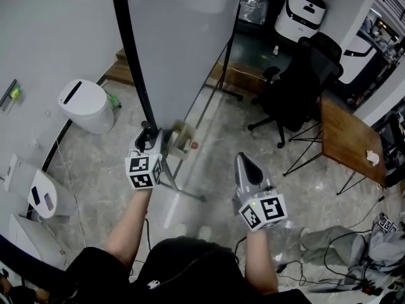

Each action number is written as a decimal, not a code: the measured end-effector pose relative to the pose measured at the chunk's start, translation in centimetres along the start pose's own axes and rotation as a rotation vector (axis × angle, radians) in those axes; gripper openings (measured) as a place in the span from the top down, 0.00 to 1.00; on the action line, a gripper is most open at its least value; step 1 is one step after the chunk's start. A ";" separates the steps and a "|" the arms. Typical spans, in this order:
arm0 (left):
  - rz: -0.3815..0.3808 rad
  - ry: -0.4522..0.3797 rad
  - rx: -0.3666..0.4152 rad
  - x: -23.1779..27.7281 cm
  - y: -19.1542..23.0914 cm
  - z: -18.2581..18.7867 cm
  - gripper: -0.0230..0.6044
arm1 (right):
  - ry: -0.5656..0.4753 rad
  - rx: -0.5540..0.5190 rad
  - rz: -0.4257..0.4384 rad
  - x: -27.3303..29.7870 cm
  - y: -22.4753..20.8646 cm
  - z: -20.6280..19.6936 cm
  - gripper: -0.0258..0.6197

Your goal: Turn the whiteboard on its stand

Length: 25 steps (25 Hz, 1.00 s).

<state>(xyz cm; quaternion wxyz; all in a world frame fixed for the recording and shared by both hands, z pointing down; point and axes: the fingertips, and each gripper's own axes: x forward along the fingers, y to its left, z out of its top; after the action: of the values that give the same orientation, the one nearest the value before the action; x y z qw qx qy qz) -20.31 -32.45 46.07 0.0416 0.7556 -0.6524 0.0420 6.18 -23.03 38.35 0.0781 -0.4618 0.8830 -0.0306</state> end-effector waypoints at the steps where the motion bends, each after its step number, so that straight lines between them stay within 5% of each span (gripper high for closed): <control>1: 0.000 -0.004 0.004 0.0 0.1 0.0 0.65 | 0.000 0.001 0.001 -0.1 0.0 -0.1 0.95; 13: -0.025 -0.026 0.044 -0.2 0.3 0.3 0.62 | -0.017 -0.003 0.003 -0.7 -0.2 0.5 0.95; 25: -0.032 -0.123 0.071 -3.5 -0.5 5.0 0.61 | -0.033 -0.001 0.008 -1.5 0.3 1.3 0.95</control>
<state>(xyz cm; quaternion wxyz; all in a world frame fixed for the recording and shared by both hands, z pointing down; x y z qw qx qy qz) -20.24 -29.57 40.69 -0.0248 0.7680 -0.6397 0.0178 7.04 -21.60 37.16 0.0925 -0.4585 0.8836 -0.0220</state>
